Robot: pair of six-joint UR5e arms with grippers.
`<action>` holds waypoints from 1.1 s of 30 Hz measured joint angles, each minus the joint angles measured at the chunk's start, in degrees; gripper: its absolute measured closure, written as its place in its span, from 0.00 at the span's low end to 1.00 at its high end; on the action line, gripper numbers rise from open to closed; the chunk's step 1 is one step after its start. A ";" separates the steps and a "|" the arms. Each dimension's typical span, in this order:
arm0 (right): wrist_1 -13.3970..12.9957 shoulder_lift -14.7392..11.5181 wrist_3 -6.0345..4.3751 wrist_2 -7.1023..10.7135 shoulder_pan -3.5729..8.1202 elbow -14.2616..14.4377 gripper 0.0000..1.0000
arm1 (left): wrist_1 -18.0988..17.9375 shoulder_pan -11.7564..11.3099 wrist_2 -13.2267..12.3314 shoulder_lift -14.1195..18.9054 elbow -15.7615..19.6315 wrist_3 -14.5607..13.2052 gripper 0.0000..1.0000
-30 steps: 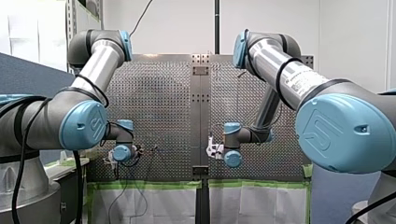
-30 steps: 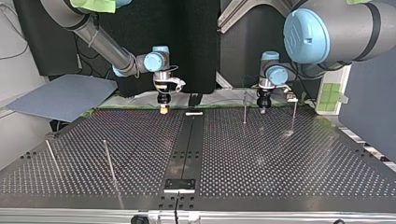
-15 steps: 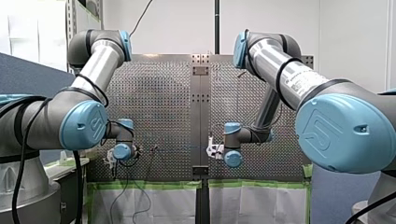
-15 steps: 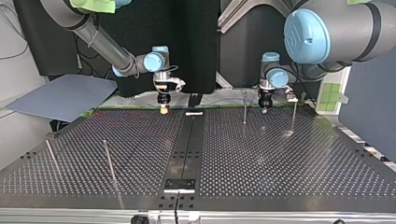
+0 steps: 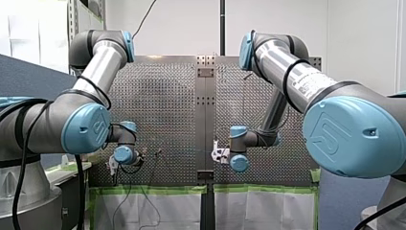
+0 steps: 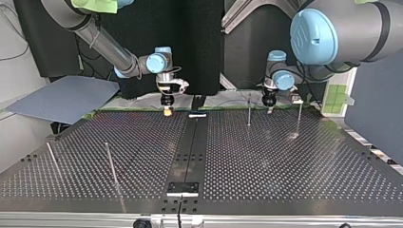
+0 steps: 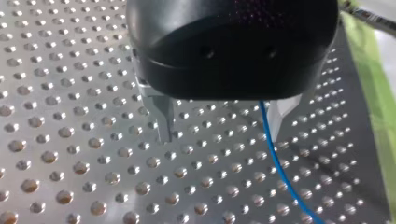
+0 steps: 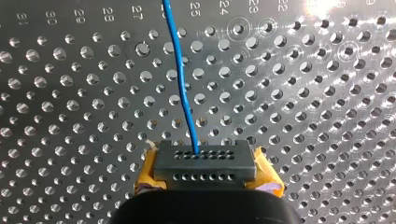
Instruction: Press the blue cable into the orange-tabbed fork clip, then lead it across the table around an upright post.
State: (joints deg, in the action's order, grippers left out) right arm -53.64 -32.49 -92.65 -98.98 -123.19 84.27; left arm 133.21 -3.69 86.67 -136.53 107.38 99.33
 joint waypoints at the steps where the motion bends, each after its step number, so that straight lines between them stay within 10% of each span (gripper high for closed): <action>1: 0.01 0.00 0.00 0.00 0.00 0.00 1.00 | -0.06 -0.05 -0.15 0.38 0.43 -0.39 0.00; 12: -0.06 0.02 -0.21 0.06 -0.06 -0.01 1.00 | -1.92 0.30 -4.73 5.50 5.66 1.41 0.00; 33: 0.03 0.01 -0.39 0.09 -0.25 0.00 1.00 | 5.35 1.52 -6.67 11.06 16.45 -7.48 0.00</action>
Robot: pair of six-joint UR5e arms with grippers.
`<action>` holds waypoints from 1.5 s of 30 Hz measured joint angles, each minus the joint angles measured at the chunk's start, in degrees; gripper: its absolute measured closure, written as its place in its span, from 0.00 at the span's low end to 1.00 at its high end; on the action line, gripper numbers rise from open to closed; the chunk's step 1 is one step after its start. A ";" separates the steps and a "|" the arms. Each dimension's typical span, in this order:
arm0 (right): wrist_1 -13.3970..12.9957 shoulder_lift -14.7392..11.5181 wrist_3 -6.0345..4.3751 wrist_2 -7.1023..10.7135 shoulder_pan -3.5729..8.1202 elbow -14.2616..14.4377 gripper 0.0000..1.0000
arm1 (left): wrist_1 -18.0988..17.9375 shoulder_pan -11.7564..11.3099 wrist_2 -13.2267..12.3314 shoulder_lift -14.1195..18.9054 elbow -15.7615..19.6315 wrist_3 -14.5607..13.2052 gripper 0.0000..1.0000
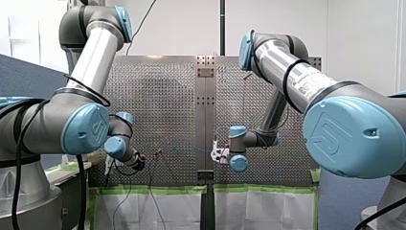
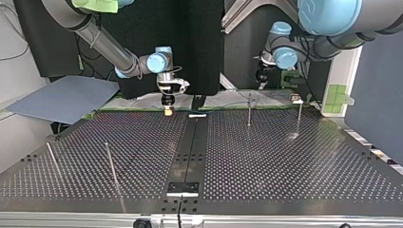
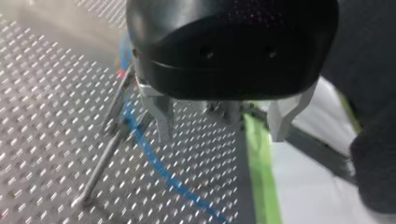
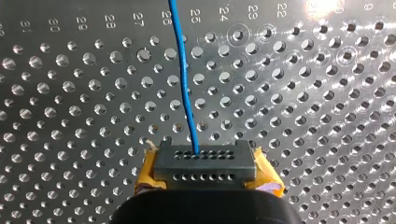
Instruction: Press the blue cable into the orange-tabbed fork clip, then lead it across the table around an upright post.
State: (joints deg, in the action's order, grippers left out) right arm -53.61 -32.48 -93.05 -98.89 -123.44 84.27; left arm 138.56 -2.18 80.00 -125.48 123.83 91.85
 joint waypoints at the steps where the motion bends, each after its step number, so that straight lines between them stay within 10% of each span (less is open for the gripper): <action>1: 0.03 0.00 -0.01 0.00 -0.03 0.00 1.00 | -0.38 0.18 -0.53 0.00 0.22 -0.33 0.00; 45: 0.25 0.06 -0.05 0.84 -0.05 0.00 1.00 | -11.91 3.15 -3.55 0.02 0.51 -0.45 0.00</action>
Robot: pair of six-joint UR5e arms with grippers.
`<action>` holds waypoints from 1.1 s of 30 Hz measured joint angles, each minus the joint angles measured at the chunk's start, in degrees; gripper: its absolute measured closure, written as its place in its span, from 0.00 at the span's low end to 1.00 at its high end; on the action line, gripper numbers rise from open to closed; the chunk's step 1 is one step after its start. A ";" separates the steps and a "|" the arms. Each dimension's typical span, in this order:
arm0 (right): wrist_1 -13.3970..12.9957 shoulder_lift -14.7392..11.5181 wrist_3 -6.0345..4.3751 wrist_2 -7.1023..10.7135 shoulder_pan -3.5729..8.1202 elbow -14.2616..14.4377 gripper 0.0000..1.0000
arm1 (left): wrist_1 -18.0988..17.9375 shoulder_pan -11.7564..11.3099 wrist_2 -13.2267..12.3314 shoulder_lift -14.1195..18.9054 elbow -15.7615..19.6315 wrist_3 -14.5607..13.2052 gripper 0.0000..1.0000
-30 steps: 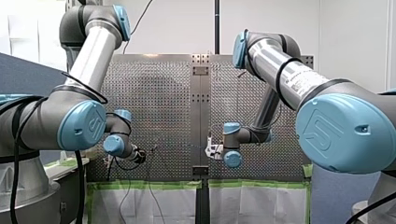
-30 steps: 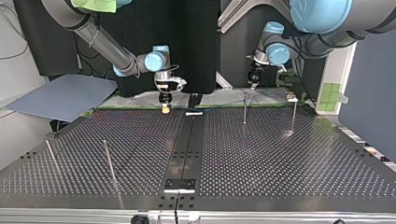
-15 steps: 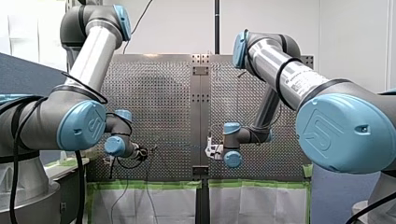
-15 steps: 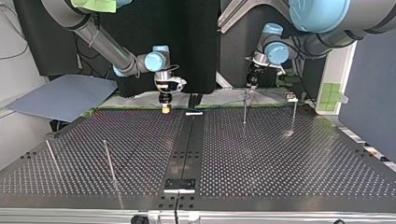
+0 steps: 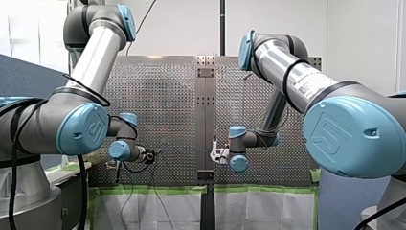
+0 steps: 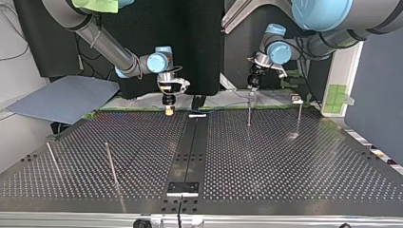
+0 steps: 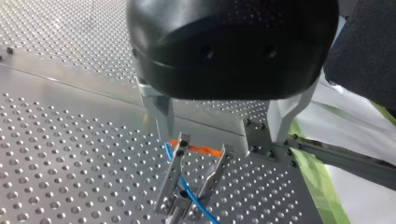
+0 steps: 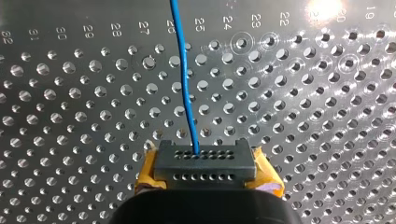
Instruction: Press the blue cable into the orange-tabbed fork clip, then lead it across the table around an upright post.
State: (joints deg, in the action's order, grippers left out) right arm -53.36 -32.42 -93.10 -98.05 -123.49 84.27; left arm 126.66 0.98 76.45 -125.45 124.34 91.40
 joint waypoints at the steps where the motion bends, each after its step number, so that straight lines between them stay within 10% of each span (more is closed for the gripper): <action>1: 0.00 0.01 0.00 0.04 0.00 0.00 1.00 | -0.03 0.06 0.05 0.00 0.00 -0.01 0.00; 33: -0.03 0.02 0.00 0.43 0.03 -0.02 1.00 | -0.26 3.38 1.86 1.66 -0.04 -2.73 0.00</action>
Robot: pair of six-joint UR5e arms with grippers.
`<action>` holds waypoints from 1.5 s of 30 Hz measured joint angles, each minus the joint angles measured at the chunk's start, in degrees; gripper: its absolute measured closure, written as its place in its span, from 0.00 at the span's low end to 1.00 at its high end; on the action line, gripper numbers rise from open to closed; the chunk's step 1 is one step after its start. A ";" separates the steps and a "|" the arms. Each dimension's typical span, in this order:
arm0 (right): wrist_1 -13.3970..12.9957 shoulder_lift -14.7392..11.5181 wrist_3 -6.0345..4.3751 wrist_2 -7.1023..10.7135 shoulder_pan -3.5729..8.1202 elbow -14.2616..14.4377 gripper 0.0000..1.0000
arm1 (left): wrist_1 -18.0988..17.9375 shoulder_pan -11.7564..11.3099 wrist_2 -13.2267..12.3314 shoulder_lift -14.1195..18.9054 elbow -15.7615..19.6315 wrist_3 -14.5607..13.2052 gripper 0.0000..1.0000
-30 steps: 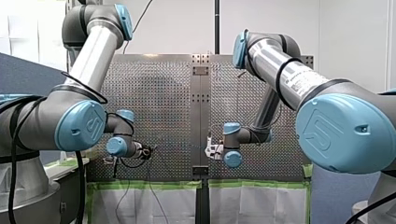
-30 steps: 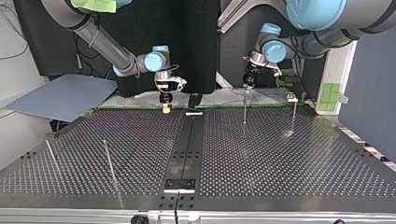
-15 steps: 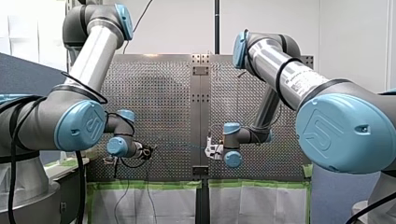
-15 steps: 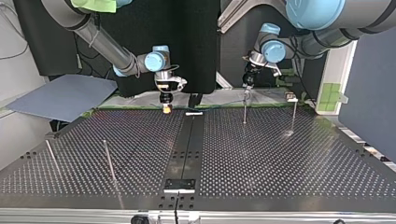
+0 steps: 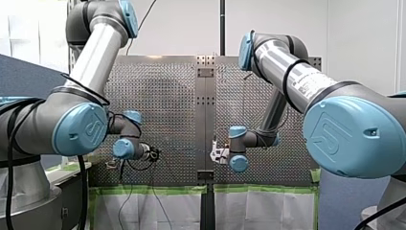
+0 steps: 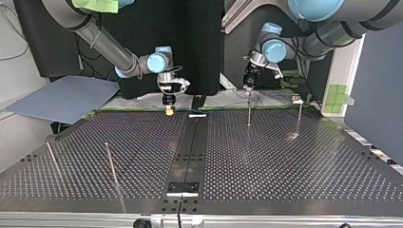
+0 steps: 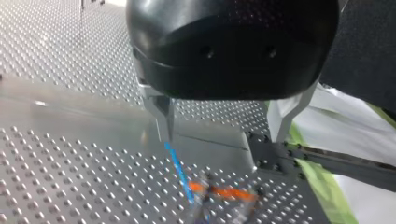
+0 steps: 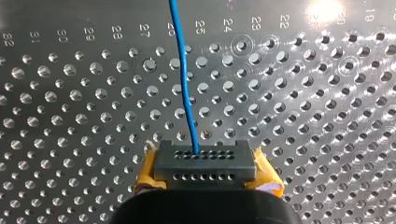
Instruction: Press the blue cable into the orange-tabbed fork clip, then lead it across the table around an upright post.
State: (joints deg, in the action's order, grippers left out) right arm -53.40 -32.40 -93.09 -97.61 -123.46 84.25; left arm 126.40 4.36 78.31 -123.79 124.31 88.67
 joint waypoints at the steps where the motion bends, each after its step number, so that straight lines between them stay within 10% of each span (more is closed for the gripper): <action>1: -0.02 0.00 0.00 0.10 0.01 0.00 1.00 | -0.20 0.55 0.46 0.53 -0.04 -0.06 0.00; 19: -0.09 0.02 -0.10 0.42 0.16 0.02 1.00 | -9.07 10.16 9.94 1.91 -1.59 7.97 0.00; 28: -0.14 0.08 -0.40 0.66 0.07 0.02 1.00 | -7.71 14.85 14.98 -1.81 -5.01 9.34 0.00; 45: 0.01 0.16 -0.44 1.05 -0.14 0.01 1.00 | -5.83 15.30 24.40 -3.84 -8.01 9.67 0.00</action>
State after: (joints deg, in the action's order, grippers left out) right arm -53.39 -32.24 -93.53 -96.56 -123.60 84.27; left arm 120.57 19.65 102.71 -127.62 116.29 98.34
